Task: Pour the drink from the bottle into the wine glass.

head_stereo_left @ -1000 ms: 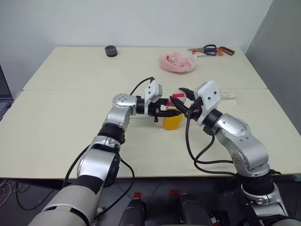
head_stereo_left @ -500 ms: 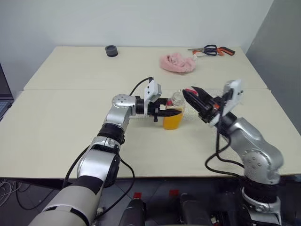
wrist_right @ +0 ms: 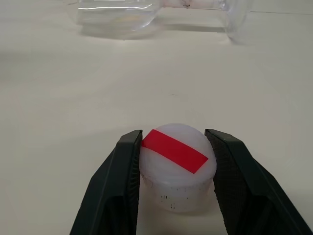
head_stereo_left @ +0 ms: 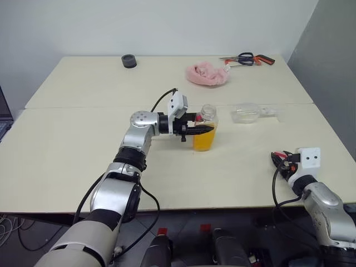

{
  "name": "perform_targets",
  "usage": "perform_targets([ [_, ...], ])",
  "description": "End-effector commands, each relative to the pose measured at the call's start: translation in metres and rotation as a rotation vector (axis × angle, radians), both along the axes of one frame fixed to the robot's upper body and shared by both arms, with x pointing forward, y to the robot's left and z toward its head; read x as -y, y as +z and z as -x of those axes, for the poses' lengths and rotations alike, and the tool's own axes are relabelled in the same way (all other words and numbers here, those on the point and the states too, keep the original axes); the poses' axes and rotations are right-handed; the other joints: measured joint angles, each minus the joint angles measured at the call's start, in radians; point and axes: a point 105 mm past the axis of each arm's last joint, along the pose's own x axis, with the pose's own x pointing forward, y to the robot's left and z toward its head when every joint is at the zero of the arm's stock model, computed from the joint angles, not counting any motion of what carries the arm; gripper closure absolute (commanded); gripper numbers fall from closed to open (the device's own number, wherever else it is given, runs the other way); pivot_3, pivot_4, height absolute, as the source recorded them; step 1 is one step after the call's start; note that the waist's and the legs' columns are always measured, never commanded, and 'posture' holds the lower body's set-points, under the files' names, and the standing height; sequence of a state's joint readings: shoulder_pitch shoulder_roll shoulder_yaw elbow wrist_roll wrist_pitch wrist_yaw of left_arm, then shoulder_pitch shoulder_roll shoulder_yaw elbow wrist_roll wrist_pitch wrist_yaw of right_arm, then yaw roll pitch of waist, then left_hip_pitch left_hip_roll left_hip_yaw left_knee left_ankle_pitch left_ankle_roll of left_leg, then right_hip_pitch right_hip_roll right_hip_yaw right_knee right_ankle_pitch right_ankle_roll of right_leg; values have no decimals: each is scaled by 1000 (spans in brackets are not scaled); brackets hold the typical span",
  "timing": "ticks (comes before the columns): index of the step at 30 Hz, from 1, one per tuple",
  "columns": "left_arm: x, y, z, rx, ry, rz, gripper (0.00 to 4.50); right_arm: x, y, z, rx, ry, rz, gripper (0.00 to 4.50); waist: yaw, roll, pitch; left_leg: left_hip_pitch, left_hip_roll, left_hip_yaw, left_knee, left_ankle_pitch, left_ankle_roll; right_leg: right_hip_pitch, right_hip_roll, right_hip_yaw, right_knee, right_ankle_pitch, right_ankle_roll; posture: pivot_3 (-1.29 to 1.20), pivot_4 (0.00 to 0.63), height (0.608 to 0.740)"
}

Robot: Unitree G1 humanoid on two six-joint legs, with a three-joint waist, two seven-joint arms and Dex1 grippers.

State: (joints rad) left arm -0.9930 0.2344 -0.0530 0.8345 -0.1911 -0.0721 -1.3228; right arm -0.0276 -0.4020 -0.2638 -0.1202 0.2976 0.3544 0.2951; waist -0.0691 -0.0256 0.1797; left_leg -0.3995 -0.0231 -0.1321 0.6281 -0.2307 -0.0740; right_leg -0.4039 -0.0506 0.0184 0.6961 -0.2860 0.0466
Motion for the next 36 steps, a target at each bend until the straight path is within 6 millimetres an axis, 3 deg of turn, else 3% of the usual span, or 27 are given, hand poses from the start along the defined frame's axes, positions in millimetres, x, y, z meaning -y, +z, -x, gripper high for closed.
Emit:
perform_targets([
  [1,0,19,1,62,-5,41,2791,5,10,-3,46,-18,-59,1440,4,0,0,0,0,0,0,0,0,0,0,0,0,0,0,0,150,740],
  [5,-4,19,-1,67,12,41,2791,5,22,2,88,-2,-84,61,11,0,0,-1,0,0,0,0,0,0,0,0,0,0,0,0,150,740],
  [6,-6,19,-2,69,21,40,2791,4,29,4,112,17,-68,0,12,0,0,-1,-1,0,0,0,0,0,-1,0,0,0,0,0,150,740],
  [11,-17,21,-9,77,85,43,2791,-24,65,8,189,168,4,0,9,0,0,0,0,0,0,0,0,0,0,0,0,0,0,0,150,740],
  [14,-27,25,-17,91,149,53,2791,-65,72,11,159,372,42,0,6,0,0,0,0,0,0,0,0,0,0,0,0,0,0,0,150,740],
  [18,-62,34,-43,115,394,99,2791,-148,93,11,177,681,46,0,-7,0,0,0,0,-1,0,0,0,0,0,-1,0,0,0,0,150,740],
  [23,-104,46,-66,163,664,136,2792,-197,106,-6,204,758,49,0,-9,0,0,-1,0,-3,0,0,0,0,0,-3,-1,0,0,0,150,740],
  [30,-148,51,-81,148,949,197,2793,-239,113,-19,213,832,69,0,-1,0,0,-2,-2,-3,1,0,0,-1,-2,-3,-2,0,0,0,150,740],
  [36,-164,41,-84,102,1055,210,2793,-250,113,-23,205,854,89,0,0,0,0,-2,-2,-3,1,0,0,-1,-2,-3,-1,0,0,0,150,740],
])
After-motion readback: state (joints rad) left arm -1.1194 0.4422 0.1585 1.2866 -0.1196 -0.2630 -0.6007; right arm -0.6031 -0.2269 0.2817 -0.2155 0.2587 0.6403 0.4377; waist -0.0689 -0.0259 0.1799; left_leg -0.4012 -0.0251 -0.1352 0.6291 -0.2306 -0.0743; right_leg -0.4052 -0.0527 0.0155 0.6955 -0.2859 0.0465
